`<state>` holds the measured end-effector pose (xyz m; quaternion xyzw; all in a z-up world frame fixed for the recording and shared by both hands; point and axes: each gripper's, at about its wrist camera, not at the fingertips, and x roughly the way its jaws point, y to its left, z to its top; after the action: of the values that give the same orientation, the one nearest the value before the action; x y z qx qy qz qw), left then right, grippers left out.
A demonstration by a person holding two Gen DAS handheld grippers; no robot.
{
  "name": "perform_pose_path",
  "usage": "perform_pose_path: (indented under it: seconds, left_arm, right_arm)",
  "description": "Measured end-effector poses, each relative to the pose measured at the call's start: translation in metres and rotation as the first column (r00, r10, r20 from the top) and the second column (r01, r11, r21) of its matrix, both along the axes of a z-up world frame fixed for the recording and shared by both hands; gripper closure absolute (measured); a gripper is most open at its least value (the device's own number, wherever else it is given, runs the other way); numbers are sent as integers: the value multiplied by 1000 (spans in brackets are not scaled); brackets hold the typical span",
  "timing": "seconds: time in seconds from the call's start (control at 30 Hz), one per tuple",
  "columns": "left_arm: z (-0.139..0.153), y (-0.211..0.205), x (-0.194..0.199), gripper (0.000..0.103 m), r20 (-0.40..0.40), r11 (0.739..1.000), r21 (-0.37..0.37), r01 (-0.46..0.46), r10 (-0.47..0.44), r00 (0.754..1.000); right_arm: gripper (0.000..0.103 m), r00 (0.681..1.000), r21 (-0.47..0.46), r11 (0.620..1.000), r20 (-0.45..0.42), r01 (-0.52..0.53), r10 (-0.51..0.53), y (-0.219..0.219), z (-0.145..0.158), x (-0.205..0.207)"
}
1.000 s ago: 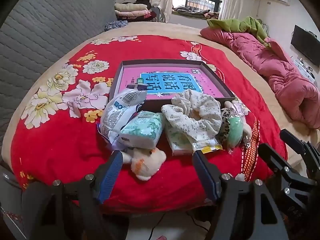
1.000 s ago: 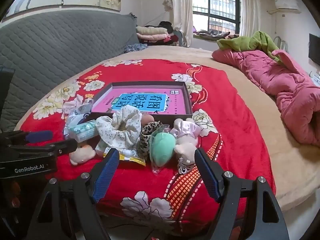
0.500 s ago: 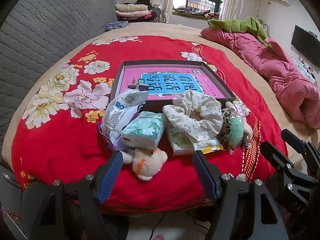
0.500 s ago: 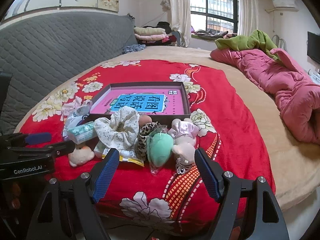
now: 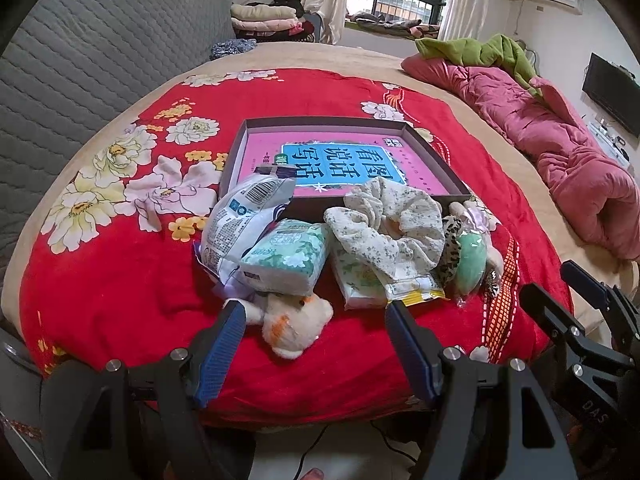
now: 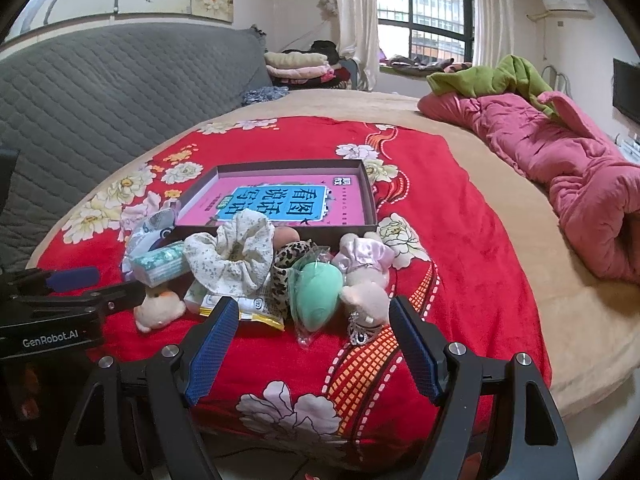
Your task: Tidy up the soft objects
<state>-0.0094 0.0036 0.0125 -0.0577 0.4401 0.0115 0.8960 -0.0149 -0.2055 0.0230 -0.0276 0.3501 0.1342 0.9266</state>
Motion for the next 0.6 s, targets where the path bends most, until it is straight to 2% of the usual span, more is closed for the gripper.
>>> perform_pose_path:
  seconds: [0.6]
  left_arm:
    - [-1,-1,-1,31,1,1000,-10,1,-1,1000]
  right_arm:
    - [24,1000,42,999,-16,1,-1,-5,0,3]
